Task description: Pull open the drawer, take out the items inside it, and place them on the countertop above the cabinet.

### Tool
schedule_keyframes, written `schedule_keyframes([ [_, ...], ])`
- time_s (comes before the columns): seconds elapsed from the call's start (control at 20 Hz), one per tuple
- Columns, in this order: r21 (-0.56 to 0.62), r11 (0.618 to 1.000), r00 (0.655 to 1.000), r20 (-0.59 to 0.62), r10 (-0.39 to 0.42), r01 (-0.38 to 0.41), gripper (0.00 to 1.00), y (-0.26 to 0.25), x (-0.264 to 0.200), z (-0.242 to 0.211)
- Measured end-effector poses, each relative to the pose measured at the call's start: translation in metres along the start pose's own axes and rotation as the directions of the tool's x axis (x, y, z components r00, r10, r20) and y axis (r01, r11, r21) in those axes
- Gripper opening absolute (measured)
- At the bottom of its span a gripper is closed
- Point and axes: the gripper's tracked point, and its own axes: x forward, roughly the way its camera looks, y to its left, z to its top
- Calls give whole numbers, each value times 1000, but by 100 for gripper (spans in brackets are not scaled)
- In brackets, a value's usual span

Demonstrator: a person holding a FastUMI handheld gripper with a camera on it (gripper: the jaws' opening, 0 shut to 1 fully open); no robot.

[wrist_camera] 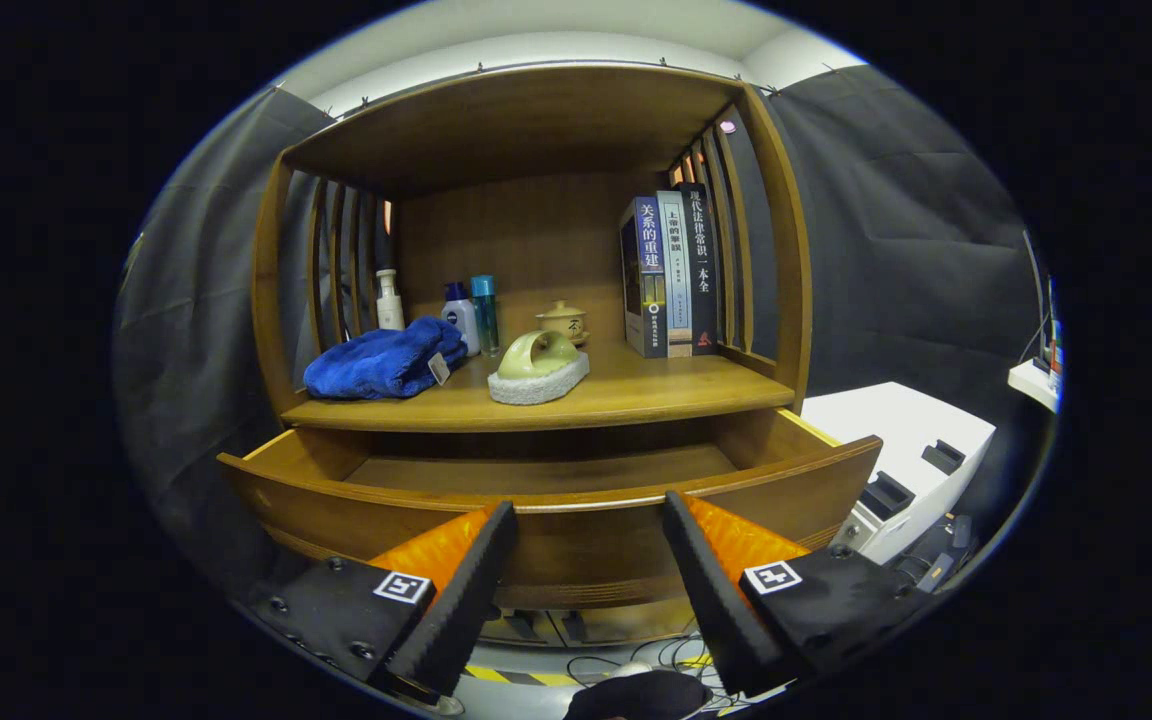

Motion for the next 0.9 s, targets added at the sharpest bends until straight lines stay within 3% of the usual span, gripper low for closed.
schedule_keyframes([
  [0.9, 5, 1000, 1000, -3, 1, -1, 98, 1, 79, 19],
])
